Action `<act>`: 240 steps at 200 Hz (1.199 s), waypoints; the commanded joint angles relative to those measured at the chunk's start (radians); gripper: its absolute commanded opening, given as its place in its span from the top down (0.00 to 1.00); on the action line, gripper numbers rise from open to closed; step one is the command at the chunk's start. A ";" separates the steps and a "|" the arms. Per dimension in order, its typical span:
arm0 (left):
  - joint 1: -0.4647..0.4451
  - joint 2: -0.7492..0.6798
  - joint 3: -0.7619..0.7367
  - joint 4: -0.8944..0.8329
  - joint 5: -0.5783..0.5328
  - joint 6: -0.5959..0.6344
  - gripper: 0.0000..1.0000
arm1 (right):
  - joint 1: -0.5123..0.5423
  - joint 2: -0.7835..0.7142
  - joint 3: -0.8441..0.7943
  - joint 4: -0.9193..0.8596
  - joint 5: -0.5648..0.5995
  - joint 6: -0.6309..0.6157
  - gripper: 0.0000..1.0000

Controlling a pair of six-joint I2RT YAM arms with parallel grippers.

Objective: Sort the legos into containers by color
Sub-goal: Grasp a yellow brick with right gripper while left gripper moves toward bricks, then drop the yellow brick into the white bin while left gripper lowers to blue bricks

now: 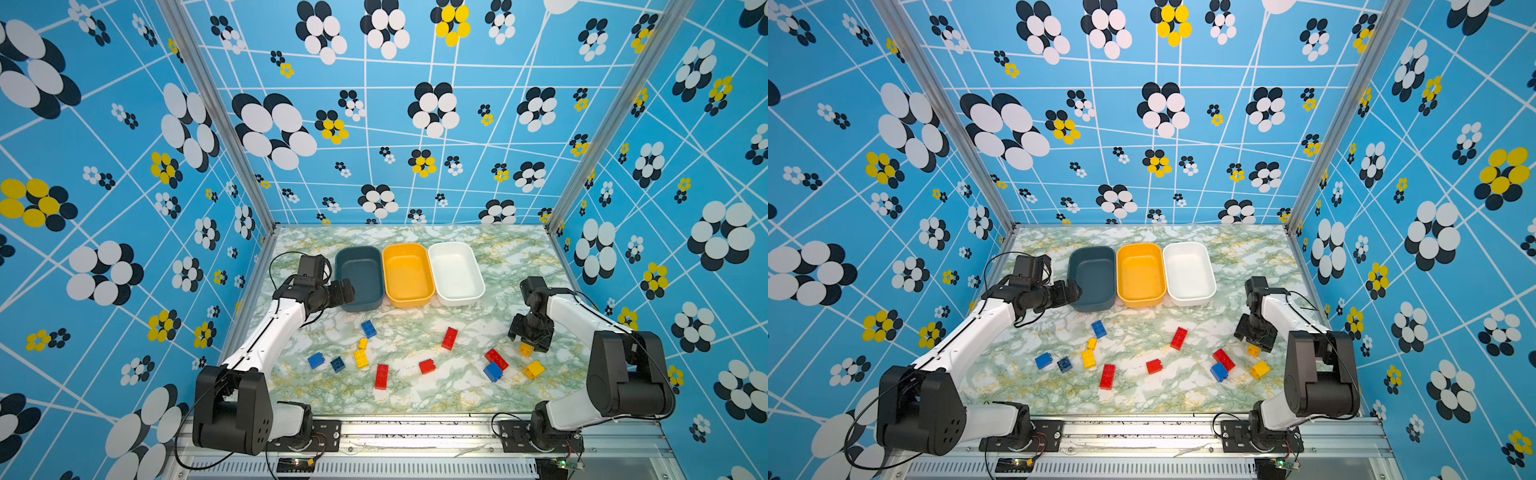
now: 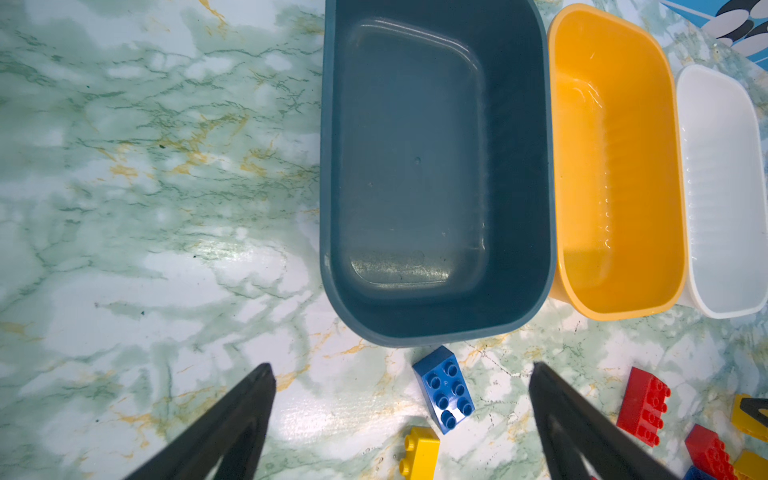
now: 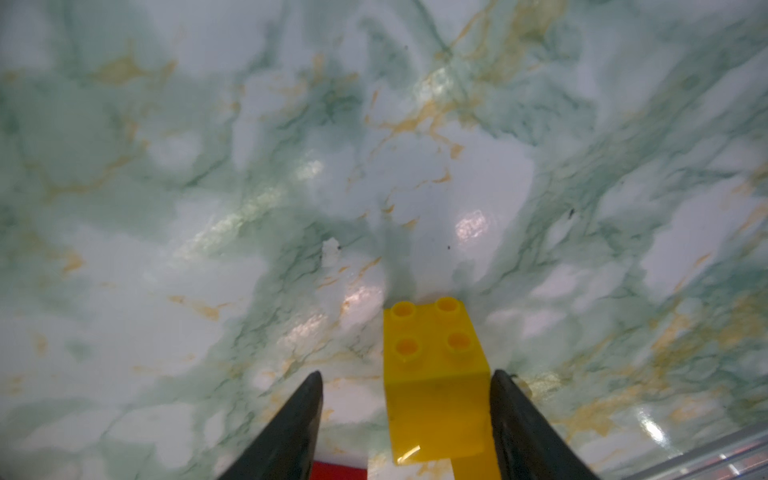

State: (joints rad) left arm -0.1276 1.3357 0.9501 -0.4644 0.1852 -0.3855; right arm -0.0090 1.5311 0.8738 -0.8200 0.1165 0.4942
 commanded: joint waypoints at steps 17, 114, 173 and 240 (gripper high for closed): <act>0.001 -0.033 -0.011 0.002 0.009 -0.004 0.03 | -0.009 0.025 -0.028 0.031 0.027 0.009 0.53; 0.012 -0.043 -0.030 0.004 0.022 0.003 0.03 | 0.033 -0.048 0.035 0.002 -0.021 0.007 0.84; 0.027 -0.086 -0.082 0.005 0.036 -0.014 0.03 | 0.218 -0.028 0.292 -0.024 -0.051 0.010 0.84; 0.039 -0.135 -0.157 -0.031 0.024 -0.039 0.03 | 0.379 0.199 0.584 -0.009 -0.050 -0.014 0.84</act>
State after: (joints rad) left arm -0.0975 1.2339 0.8272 -0.4667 0.2104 -0.4053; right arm 0.3347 1.6485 1.3926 -0.8154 0.0692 0.4976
